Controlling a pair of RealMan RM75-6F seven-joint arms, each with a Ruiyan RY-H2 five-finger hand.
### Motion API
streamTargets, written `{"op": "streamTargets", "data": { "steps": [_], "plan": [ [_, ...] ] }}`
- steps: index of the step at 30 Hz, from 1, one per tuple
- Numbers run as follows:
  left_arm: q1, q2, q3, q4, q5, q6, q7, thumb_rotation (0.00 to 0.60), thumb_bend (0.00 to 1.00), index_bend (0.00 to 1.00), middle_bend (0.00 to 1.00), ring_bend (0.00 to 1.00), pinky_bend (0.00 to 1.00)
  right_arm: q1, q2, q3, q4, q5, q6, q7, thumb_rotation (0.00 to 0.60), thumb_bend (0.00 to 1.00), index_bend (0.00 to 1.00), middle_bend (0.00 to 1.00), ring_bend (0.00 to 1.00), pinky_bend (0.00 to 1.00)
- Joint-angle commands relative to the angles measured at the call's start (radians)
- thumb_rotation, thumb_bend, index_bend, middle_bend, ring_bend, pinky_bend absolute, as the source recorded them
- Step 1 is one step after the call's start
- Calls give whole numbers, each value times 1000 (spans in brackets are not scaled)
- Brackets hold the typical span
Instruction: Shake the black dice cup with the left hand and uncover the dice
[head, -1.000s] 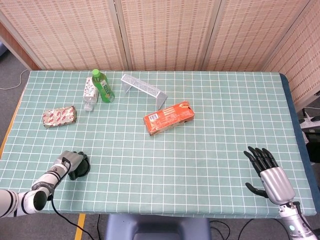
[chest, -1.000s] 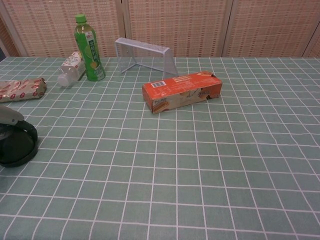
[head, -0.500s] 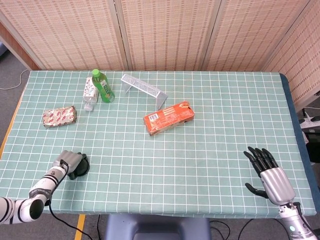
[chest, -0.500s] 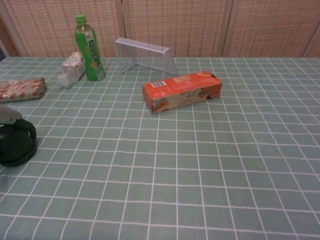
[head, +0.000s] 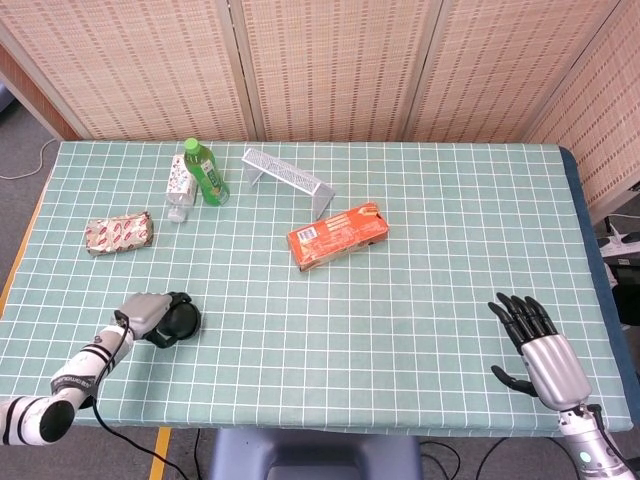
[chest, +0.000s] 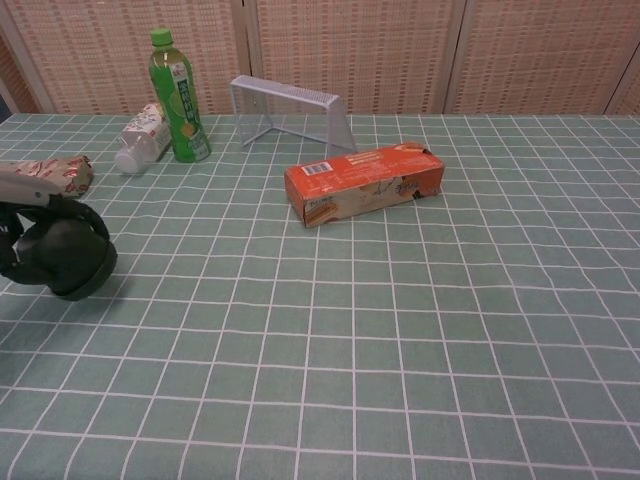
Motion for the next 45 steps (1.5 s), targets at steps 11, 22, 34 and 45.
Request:
{"op": "streamTargets", "data": {
  "steps": [11,22,34,45],
  "plan": [
    [283,-36,-344,186,536,42,-1070,600,394,582,613,569,716,3,-6,1,2,8,-12,-11,600,123,0,0,0,0],
    [234,-19,-262,275,676,-45,-844,600,396,585,623,578,728,0,-2,-4,0,-2,-7,-11,600,124,0,0,0,0],
    [110,-40,-172,208,224,-103,54,600,395,602,641,613,773,0,7,-2,1,-2,-1,4,600,123,0,0,0,0],
    [-115,-100,38,2,-424,303,798,600,400,586,623,608,757,2,8,-4,-1,-2,-8,4,600,123,0,0,0,0]
  ]
}}
